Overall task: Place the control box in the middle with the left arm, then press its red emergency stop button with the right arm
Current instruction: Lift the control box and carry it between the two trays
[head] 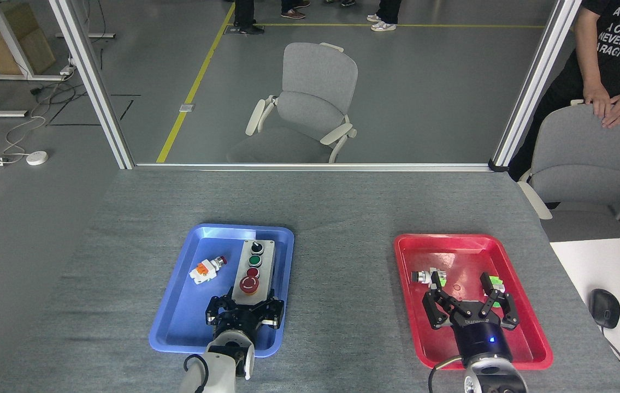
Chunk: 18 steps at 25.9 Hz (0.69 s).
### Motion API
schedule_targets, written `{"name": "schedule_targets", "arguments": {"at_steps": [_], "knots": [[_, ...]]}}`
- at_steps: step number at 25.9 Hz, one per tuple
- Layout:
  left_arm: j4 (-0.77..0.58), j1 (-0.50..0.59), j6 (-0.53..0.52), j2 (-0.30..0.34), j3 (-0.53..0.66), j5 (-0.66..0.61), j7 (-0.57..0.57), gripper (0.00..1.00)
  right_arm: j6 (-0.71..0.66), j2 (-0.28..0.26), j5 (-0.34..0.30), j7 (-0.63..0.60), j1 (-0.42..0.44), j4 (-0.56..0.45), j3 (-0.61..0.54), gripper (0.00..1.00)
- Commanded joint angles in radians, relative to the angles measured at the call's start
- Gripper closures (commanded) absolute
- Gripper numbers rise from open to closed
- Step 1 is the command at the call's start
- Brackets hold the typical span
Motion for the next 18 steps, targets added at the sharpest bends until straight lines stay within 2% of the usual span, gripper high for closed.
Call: {"name": "schedule_targets", "arguments": {"at_steps": [1, 2, 4, 8, 12, 15, 18], "knots": [[0.004, -0.008, -0.075, 0.004, 0.004, 0.03, -0.012, 0.84, 0.0, 0.0, -0.001, 0.004, 0.0, -0.001, 0.0, 0.02], [0.005, -0.011, -0.082, 0.007, 0.004, 0.051, -0.012, 0.87, 0.0, 0.0, -0.001, 0.004, 0.0, -0.001, 0.0, 0.02], [0.004, -0.011, -0.089, 0.012, 0.002, 0.077, -0.009, 1.0, 0.0, 0.0, 0.001, 0.004, 0.002, -0.001, 0.0, 0.02], [-0.003, -0.026, -0.087, 0.042, 0.004, 0.076, -0.003, 1.0, 0.0, 0.0, -0.001, 0.004, 0.002, -0.002, 0.0, 0.02], [-0.093, -0.019, -0.092, 0.113, 0.004, 0.111, -0.008, 1.0, 0.0, -0.002, 0.001, 0.004, 0.003, -0.002, 0.0, 0.02], [-0.184, 0.0, -0.092, 0.124, 0.002, 0.182, -0.011, 1.0, 0.0, -0.002, 0.001, 0.004, 0.003, -0.002, 0.0, 0.02], [-0.269, 0.026, -0.096, 0.118, -0.004, 0.191, -0.014, 1.0, 0.0, -0.002, -0.001, 0.004, 0.005, -0.004, 0.0, 0.02]]}}
